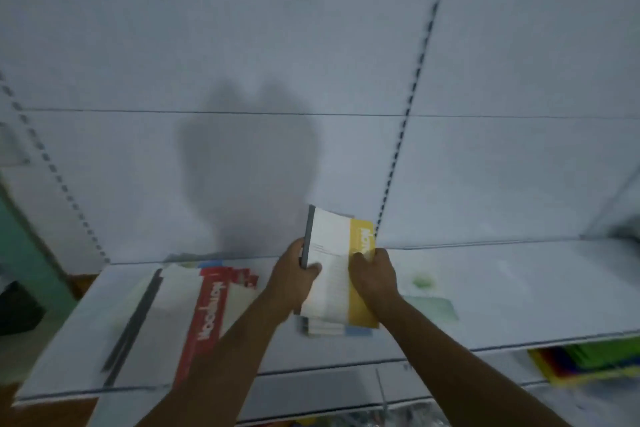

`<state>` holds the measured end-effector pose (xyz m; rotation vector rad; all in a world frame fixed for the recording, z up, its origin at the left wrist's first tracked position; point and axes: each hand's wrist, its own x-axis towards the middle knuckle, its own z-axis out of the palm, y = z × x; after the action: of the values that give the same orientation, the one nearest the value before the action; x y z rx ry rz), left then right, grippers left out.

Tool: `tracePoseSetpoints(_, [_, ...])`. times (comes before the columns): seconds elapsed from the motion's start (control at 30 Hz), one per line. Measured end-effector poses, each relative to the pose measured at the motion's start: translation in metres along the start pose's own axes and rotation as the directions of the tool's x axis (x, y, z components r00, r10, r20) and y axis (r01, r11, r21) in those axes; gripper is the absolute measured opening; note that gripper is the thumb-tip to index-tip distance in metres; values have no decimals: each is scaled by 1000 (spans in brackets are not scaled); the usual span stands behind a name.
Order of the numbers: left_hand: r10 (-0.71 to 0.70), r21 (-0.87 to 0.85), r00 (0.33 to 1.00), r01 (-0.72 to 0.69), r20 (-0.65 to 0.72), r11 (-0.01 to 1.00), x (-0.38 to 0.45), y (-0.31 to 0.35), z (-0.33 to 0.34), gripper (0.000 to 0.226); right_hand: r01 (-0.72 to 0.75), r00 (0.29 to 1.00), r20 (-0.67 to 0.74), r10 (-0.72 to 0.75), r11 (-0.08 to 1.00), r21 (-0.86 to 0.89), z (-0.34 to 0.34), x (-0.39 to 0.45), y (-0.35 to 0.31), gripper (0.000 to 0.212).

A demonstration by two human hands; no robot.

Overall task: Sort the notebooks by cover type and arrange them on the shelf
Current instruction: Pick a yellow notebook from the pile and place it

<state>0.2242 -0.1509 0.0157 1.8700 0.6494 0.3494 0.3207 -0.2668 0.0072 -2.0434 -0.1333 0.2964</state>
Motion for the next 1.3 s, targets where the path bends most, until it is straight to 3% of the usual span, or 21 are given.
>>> tracePoseSetpoints(0.23, [92,52,944,-114,316,992,-11,87,192,51,-69,955,-284,84,996,64,-195,22,79,29])
tracePoseSetpoints(0.47, [107,140,904,-180,415,974,-54,148,351,46,-82,896,-418,146,983,166,-354,29,161,15])
tracePoseSetpoints(0.63, [142,138,878,-228,457,964,-71,171,429,51,-102,877,-446,178,977,189,-425,44,203,33])
tracePoseSetpoints(0.9, [83,225,911,-187,405,956,-33,173,458,51,-120,919,-359,162,983,137,-437,109,219,28])
tracePoseSetpoints(1.3, [-78,365,979,4,189,931,70,113,407,46,-3,1000,-8,2,982,-191,-340,224,193,42])
